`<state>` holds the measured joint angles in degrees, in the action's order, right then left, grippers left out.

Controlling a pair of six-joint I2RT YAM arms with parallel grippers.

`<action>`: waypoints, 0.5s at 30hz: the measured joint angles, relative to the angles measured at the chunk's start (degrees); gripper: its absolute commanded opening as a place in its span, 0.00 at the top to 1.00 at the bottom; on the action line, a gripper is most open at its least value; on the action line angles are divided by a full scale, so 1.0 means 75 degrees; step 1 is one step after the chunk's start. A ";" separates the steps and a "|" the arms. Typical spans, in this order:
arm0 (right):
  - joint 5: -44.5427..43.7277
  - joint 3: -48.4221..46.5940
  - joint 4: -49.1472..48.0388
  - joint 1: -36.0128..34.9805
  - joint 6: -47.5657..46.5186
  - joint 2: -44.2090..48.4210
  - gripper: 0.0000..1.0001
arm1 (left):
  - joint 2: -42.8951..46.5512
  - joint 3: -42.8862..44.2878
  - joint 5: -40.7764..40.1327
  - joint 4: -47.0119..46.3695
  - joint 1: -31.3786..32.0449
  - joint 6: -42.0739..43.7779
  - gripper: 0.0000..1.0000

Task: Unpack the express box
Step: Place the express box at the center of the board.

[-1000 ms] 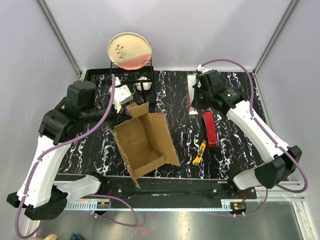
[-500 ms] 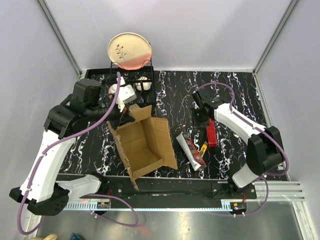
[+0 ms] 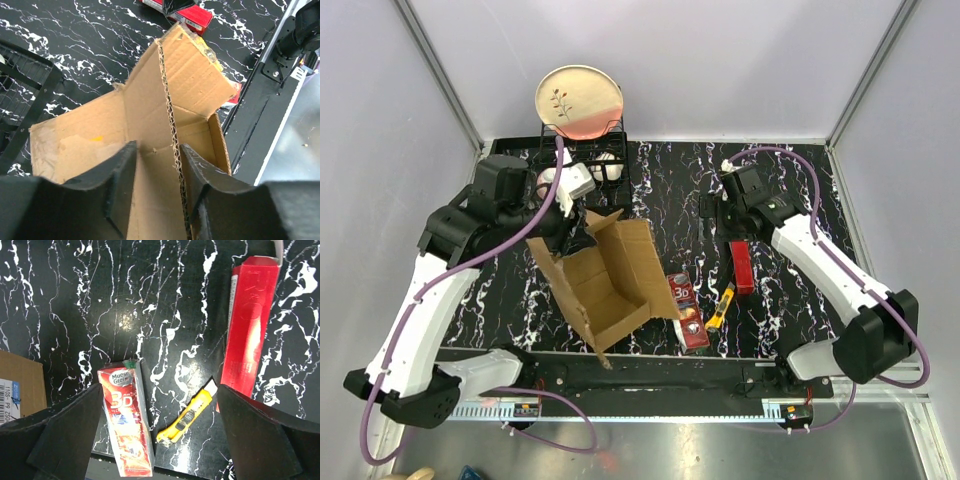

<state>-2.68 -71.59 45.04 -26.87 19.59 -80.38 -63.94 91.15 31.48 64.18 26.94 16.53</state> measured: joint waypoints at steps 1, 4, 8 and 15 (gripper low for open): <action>-0.0111 -0.0023 0.0041 0.0000 0.0026 0.0050 0.00 | -0.0055 -0.0038 0.0044 -0.0026 -0.0044 -0.0067 0.47; -0.0358 -0.0041 0.0210 0.0000 0.0090 0.0105 0.00 | -0.0338 -0.0067 0.0469 -0.0111 -0.0332 -0.0373 0.45; -0.0469 -0.0041 0.0408 0.0000 0.0128 0.0201 0.00 | -0.0755 -0.0076 0.1413 -0.0265 -0.0927 -0.0755 0.33; -0.0527 -0.0041 0.0443 0.0000 0.0137 0.0766 0.00 | -0.0796 -0.0481 0.2055 -0.0431 -0.1842 -0.0624 0.25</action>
<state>-6.63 -71.90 48.36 -26.87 20.62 -74.63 -69.91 87.55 46.89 60.95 13.13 11.86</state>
